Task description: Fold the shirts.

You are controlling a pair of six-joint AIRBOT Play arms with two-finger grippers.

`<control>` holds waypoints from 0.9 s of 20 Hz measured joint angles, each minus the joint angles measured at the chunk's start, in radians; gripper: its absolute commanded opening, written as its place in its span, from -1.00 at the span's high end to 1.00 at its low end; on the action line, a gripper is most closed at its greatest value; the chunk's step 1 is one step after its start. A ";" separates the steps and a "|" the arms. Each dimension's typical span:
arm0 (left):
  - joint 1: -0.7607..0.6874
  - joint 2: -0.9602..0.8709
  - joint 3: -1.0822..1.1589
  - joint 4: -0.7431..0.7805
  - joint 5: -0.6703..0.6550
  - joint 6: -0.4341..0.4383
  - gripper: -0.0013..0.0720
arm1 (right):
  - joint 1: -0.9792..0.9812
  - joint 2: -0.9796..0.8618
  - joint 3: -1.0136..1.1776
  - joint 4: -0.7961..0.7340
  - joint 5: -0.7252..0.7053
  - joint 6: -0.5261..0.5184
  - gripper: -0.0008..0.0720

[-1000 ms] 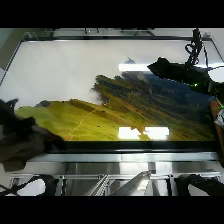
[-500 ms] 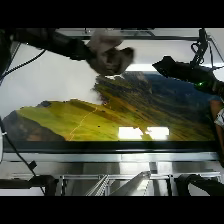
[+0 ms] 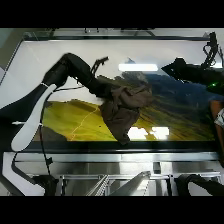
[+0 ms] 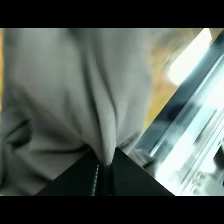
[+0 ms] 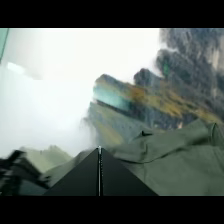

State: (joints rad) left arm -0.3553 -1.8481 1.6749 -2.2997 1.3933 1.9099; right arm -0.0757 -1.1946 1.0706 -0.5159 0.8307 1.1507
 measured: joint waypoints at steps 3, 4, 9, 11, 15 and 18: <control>0.009 -0.049 -0.039 -0.002 0.061 -0.003 -0.98 | -0.005 0.000 0.000 0.000 0.060 -0.009 -0.82; 0.018 -0.052 -0.042 -0.003 0.085 -0.011 -0.98 | -0.006 -0.001 0.000 -0.003 0.084 -0.023 -0.25; 0.099 0.039 -0.158 0.003 0.203 -0.075 -0.98 | -0.007 -0.049 0.000 -0.003 0.188 -0.061 -0.80; 0.120 0.130 -0.292 0.002 0.198 -0.097 -0.98 | -0.011 -0.114 0.001 -0.003 0.194 -0.060 -0.80; 0.079 0.310 -0.590 -0.037 0.085 -0.122 -0.98 | -0.019 -0.307 0.036 -0.005 0.192 -0.065 -0.75; -0.012 0.391 -0.734 -0.068 -0.070 -0.139 -0.98 | -0.020 -0.446 0.089 -0.004 0.187 -0.080 -0.75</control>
State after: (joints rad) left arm -0.3672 -1.4567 0.9405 -2.3676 1.3231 1.7706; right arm -0.0959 -1.6402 1.1599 -0.5198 1.0172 1.0710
